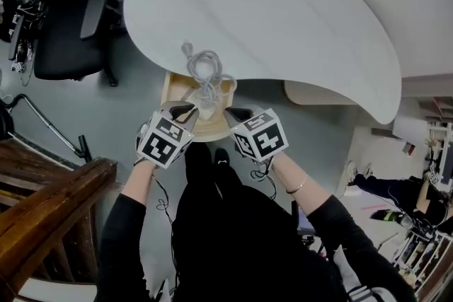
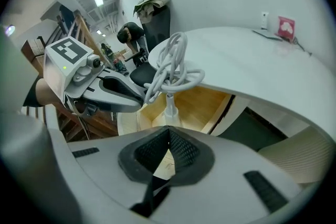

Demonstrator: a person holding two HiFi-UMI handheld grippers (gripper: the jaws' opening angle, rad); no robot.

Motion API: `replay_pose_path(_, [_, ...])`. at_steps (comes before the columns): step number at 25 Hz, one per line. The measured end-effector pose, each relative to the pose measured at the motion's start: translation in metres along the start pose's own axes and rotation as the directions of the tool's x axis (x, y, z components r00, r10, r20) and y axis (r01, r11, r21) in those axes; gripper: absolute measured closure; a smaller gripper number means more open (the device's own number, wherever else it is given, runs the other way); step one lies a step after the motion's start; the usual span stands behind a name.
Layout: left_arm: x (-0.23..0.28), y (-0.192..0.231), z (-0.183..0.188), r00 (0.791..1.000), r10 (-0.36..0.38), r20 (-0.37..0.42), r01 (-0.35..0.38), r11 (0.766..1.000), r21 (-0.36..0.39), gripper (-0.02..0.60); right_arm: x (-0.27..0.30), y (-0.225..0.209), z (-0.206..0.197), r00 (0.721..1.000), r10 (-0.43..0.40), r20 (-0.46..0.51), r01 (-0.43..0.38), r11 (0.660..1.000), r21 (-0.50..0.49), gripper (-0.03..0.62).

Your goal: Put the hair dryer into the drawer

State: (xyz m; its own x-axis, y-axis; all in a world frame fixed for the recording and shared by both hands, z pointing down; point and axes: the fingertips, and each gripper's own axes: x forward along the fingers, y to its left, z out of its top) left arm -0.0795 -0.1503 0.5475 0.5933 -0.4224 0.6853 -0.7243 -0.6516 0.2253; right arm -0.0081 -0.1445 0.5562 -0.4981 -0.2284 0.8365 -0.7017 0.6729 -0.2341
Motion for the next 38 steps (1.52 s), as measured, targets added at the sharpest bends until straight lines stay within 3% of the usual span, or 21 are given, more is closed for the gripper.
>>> replay_pose_path(2, [-0.008,-0.001,0.004,0.999,0.019,0.036,-0.018,0.999,-0.043,0.568,-0.007,0.002,0.003,1.000,0.004,0.020,-0.004,1.000,-0.008,0.591])
replay_pose_path(10, [-0.042,-0.008,0.014,0.981,0.084,0.174,-0.045,0.975,-0.216,0.572,-0.036,0.008,0.014,0.991,0.047,0.123,-0.042,0.998,-0.043,0.591])
replay_pose_path(14, [-0.057,-0.019,0.018,0.967,0.119,0.224,-0.058,0.963,-0.262,0.572,-0.054,0.011,0.020,0.983,0.063,0.173,-0.056,0.997,-0.048,0.591])
replay_pose_path(21, [-0.079,-0.036,0.024,0.942,0.168,0.291,-0.059,0.934,-0.351,0.572,-0.090,0.022,0.029,0.953,0.114,0.281,-0.097,0.993,-0.075,0.591])
replay_pose_path(26, [-0.100,-0.046,0.025,0.913,0.210,0.350,-0.040,0.900,-0.434,0.572,-0.113,0.030,0.030,0.926,0.150,0.347,-0.121,0.987,-0.104,0.591])
replay_pose_path(31, [-0.116,-0.061,0.021,0.888,0.249,0.386,-0.046,0.885,-0.464,0.572,-0.129,0.034,0.021,0.914,0.155,0.375,-0.116,0.985,-0.124,0.591])
replay_pose_path(38, [-0.133,-0.083,0.020,0.867,0.292,0.404,-0.081,0.882,-0.464,0.572,-0.147,0.042,0.010,0.903,0.175,0.392,-0.119,0.979,-0.164,0.591])
